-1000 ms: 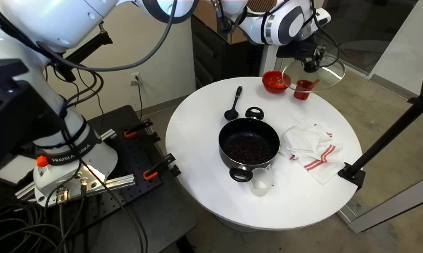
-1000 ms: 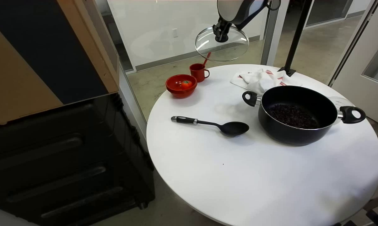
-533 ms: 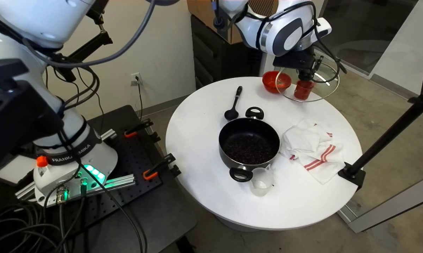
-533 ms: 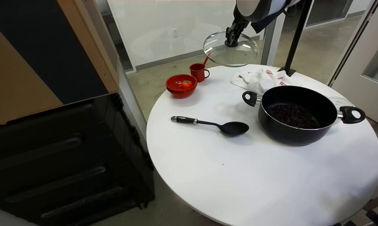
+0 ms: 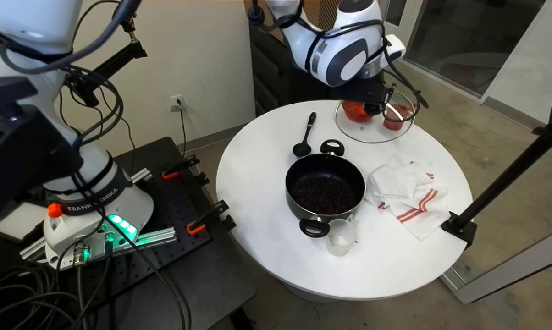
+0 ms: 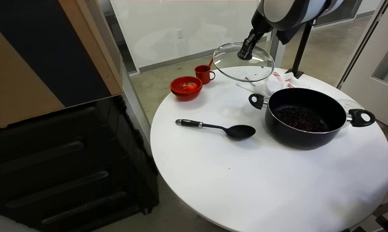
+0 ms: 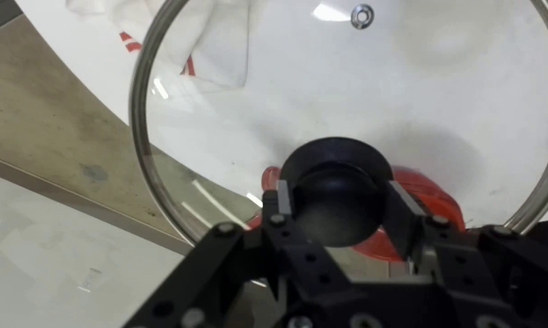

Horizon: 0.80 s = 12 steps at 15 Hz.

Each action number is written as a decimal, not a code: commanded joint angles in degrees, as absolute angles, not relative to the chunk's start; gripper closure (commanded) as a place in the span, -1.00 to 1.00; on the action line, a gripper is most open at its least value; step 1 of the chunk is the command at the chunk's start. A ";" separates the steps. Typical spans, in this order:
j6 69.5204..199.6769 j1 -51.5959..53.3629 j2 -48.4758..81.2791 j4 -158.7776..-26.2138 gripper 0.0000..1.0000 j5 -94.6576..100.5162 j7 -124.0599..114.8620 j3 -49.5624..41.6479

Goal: Put the spoon on the table then cover the pot with the lid

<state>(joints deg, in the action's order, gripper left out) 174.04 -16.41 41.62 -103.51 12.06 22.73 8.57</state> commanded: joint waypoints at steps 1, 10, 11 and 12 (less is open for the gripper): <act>177.79 -22.46 32.88 -117.83 0.50 12.30 27.53 13.73; 182.84 -32.24 18.66 -142.16 0.50 12.83 30.26 16.60; 183.91 -32.65 17.71 -143.95 0.50 12.92 30.08 16.17; 184.82 -32.99 16.90 -145.43 0.50 12.95 29.87 15.77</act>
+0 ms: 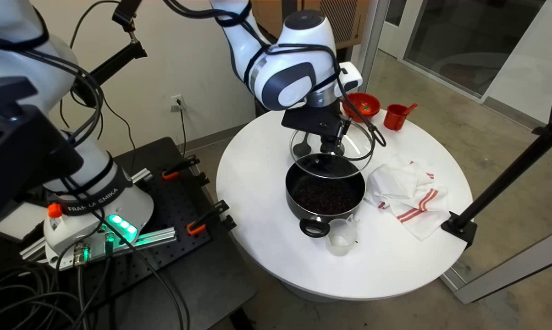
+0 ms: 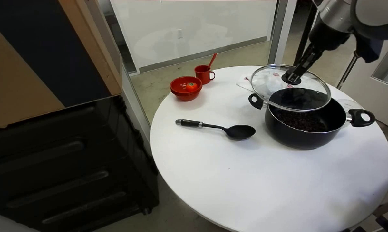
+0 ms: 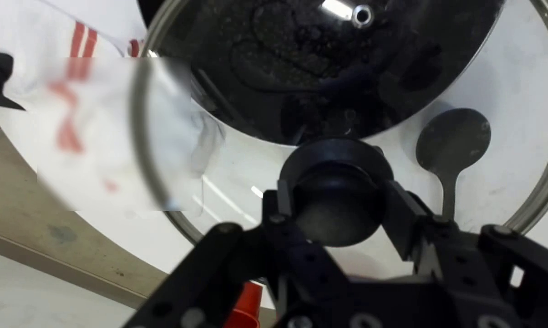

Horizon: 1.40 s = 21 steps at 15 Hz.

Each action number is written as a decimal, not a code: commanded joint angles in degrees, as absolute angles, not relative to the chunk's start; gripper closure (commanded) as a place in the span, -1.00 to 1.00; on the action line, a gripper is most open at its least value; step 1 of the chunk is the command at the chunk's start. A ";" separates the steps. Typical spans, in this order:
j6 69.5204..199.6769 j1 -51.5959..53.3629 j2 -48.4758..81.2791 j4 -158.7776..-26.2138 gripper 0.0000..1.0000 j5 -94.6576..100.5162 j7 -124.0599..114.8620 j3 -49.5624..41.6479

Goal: Put the spoon on the table then cover the pot with the lid

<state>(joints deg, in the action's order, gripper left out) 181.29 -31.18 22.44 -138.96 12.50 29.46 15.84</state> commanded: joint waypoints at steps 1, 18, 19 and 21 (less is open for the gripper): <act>186.39 -32.76 16.19 -146.94 0.50 13.05 29.57 14.78; 186.58 -17.54 23.49 -142.25 0.50 14.49 23.45 -4.16; 186.45 -17.18 24.33 -141.56 0.50 14.46 23.15 -4.05; 185.74 -17.26 25.75 -140.32 0.50 14.40 22.47 -3.18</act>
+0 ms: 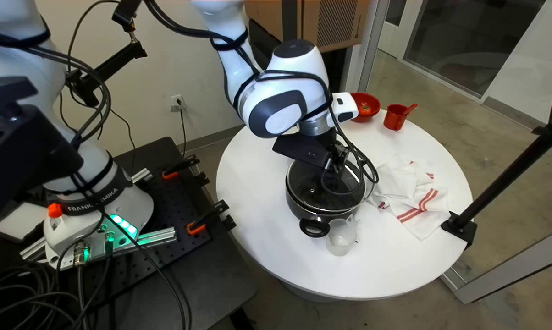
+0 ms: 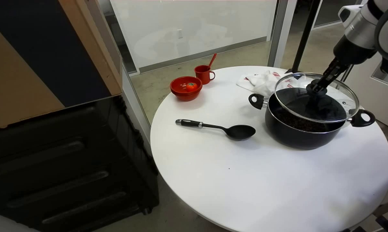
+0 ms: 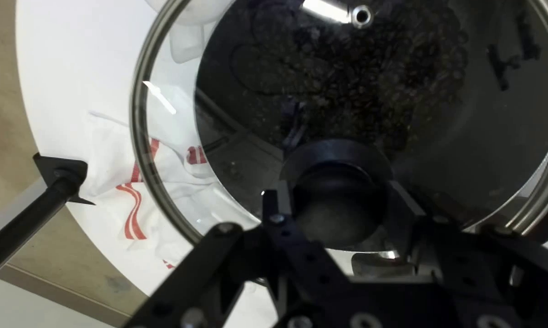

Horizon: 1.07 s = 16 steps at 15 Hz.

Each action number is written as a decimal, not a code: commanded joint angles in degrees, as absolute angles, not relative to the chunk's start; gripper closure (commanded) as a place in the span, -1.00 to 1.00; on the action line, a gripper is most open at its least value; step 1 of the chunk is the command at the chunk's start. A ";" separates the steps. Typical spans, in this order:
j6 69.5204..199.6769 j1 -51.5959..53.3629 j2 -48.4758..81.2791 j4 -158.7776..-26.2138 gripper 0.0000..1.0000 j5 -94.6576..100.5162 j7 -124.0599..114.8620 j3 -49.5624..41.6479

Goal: Put the spoon on the table then cover the pot with the lid

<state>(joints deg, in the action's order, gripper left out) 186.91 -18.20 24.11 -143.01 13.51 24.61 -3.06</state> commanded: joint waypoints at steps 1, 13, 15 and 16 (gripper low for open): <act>185.67 -17.16 26.52 -139.72 0.50 14.41 22.28 -3.14; 182.44 -20.54 30.45 -135.89 0.50 14.14 22.28 0.79; 181.94 -21.21 30.68 -135.59 0.50 14.01 22.40 1.71; 181.83 -21.55 30.72 -135.48 0.50 13.99 22.48 2.13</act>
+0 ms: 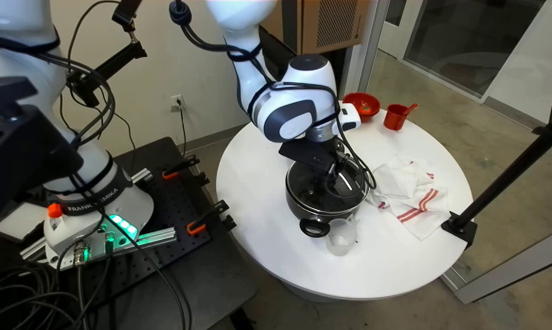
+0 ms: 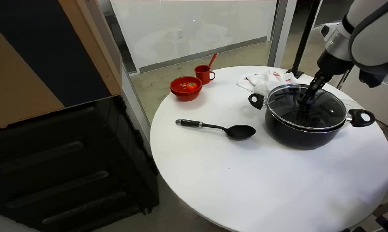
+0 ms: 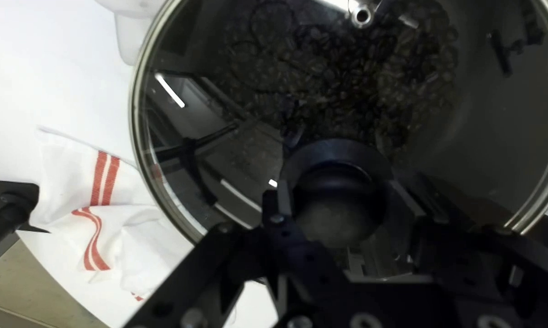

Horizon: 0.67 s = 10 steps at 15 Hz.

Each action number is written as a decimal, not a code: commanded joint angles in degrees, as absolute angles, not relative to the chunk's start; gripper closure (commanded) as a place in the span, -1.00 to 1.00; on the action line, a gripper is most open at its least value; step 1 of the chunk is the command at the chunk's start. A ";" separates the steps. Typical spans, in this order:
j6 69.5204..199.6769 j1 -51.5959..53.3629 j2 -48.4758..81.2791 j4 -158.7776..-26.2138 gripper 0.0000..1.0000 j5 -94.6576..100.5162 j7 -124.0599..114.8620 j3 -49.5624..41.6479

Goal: Put the spoon on the table then cover the pot with the lid

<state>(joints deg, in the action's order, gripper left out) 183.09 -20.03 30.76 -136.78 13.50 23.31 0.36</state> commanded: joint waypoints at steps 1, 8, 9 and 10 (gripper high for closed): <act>181.64 -21.82 30.84 -135.28 0.50 13.95 22.54 2.51; 180.47 -23.32 31.26 -134.93 0.50 13.56 22.73 4.07; 180.34 -23.50 31.13 -135.14 0.50 13.54 22.77 4.20; 180.27 -23.81 30.71 -135.68 0.50 13.58 22.88 4.39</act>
